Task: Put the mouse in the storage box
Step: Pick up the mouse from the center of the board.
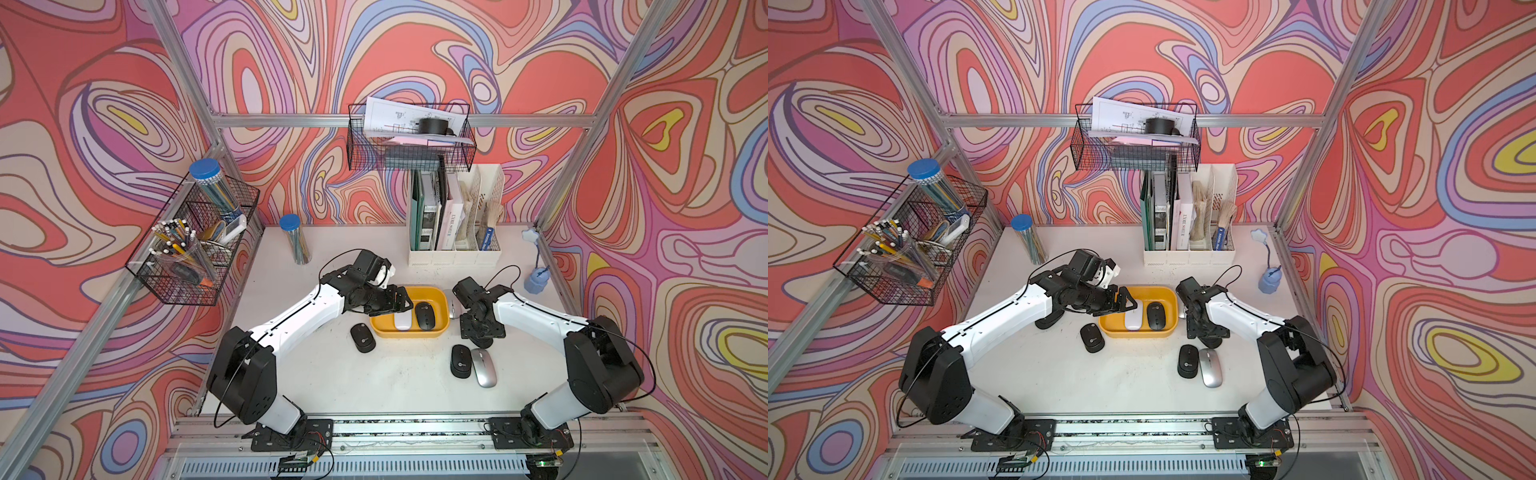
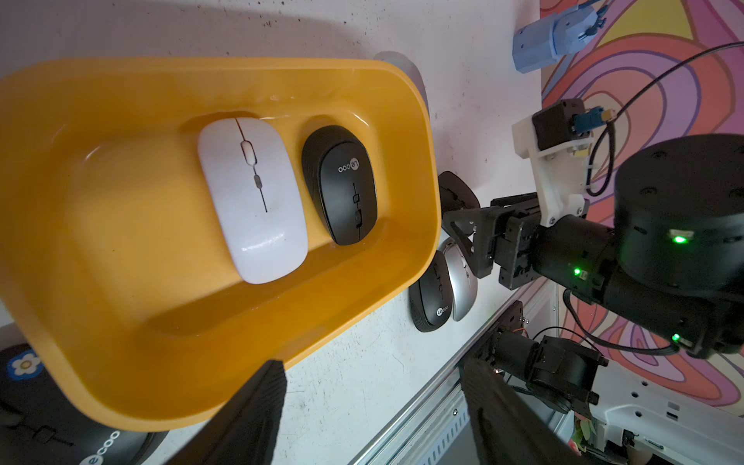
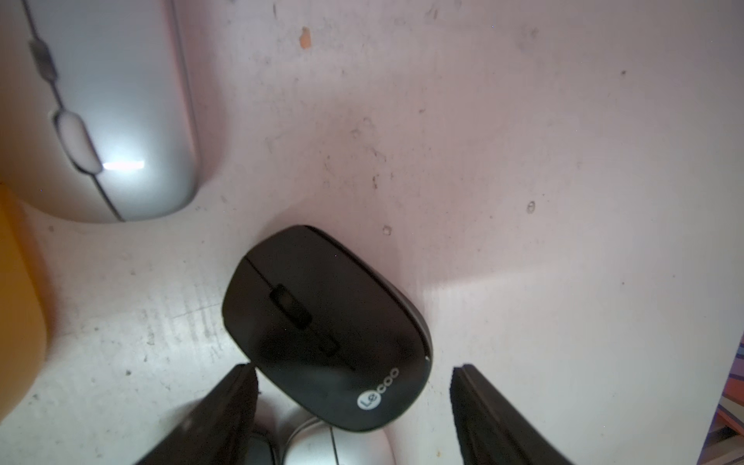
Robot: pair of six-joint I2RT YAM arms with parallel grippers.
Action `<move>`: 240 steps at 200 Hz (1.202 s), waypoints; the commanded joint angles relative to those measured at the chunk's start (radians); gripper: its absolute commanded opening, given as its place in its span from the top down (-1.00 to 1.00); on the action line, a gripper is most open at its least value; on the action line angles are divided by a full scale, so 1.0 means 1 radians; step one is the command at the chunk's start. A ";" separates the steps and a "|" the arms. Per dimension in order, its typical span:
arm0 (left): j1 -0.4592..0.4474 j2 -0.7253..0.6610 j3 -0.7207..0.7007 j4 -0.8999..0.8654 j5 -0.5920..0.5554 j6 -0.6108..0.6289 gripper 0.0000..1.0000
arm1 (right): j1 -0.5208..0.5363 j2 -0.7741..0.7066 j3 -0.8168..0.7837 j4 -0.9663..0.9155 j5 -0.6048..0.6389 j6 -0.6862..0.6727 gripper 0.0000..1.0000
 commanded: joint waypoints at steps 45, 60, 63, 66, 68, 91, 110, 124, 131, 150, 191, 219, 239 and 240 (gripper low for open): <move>-0.006 0.031 0.027 0.019 0.025 0.016 -0.52 | 0.017 0.046 0.033 0.002 0.015 -0.024 -0.56; -0.006 0.023 0.024 0.018 0.017 0.018 -0.52 | 0.017 0.048 0.044 -0.001 0.048 -0.016 -0.57; -0.004 0.021 0.024 0.019 0.014 0.020 -0.52 | 0.017 0.048 0.047 -0.004 0.053 -0.017 -0.57; -0.005 0.020 0.023 0.019 0.013 0.021 -0.53 | 0.017 0.049 0.050 -0.005 0.056 -0.018 -0.58; -0.006 0.020 0.022 0.019 0.013 0.020 -0.53 | 0.016 0.050 0.052 -0.006 0.057 -0.019 -0.58; -0.006 0.021 0.026 0.010 0.015 0.025 -0.52 | 0.017 0.084 0.072 -0.018 0.058 -0.025 -0.58; -0.006 0.019 0.021 0.012 0.012 0.024 -0.52 | 0.016 0.112 0.069 -0.002 0.050 -0.033 -0.59; -0.006 0.019 0.019 0.008 0.012 0.024 -0.53 | 0.017 0.131 0.075 -0.007 0.050 -0.035 -0.59; -0.006 0.018 0.021 0.004 0.012 0.026 -0.53 | 0.016 0.132 0.078 -0.010 0.050 -0.034 -0.58; -0.006 0.013 0.018 -0.003 0.007 0.028 -0.52 | 0.016 0.105 0.067 0.002 0.047 -0.035 -0.59; -0.006 0.020 0.021 0.001 0.010 0.021 -0.52 | 0.014 0.143 0.091 -0.013 0.067 -0.039 -0.60; -0.006 0.017 0.018 0.000 0.006 0.023 -0.52 | 0.006 0.171 0.103 -0.018 0.081 -0.037 -0.61; -0.006 0.020 0.022 0.002 0.009 0.021 -0.52 | -0.022 0.181 0.105 -0.004 0.079 -0.045 -0.61; -0.006 0.019 0.022 0.003 0.009 0.021 -0.52 | -0.024 0.181 0.104 -0.003 0.079 -0.045 -0.61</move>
